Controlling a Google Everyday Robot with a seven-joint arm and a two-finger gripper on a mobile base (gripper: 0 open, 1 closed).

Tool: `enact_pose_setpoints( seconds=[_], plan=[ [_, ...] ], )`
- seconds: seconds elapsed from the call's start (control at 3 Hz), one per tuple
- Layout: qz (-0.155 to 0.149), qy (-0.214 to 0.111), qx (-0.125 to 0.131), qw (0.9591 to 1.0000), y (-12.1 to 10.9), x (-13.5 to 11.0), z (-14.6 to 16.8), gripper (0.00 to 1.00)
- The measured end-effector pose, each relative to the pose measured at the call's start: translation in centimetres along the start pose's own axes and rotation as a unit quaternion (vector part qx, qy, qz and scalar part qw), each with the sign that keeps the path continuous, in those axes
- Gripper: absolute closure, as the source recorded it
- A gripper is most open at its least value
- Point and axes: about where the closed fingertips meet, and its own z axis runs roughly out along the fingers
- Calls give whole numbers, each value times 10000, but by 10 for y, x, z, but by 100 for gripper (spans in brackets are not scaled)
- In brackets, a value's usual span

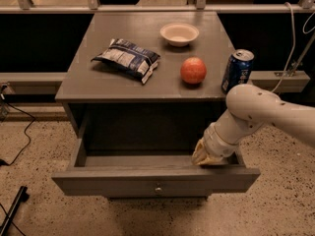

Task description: Open top drawer

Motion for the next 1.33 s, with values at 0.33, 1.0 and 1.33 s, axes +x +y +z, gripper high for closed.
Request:
enact_pose_setpoints(
  seconds=[0.33, 1.0, 1.33],
  plan=[
    [-20, -111, -295, 9995, 19, -7, -5, 100],
    [183, -837, -422, 9954, 68, -22, -51, 100],
    [285, -1265, 461, 9905, 65, -25, -84, 100]
  ],
)
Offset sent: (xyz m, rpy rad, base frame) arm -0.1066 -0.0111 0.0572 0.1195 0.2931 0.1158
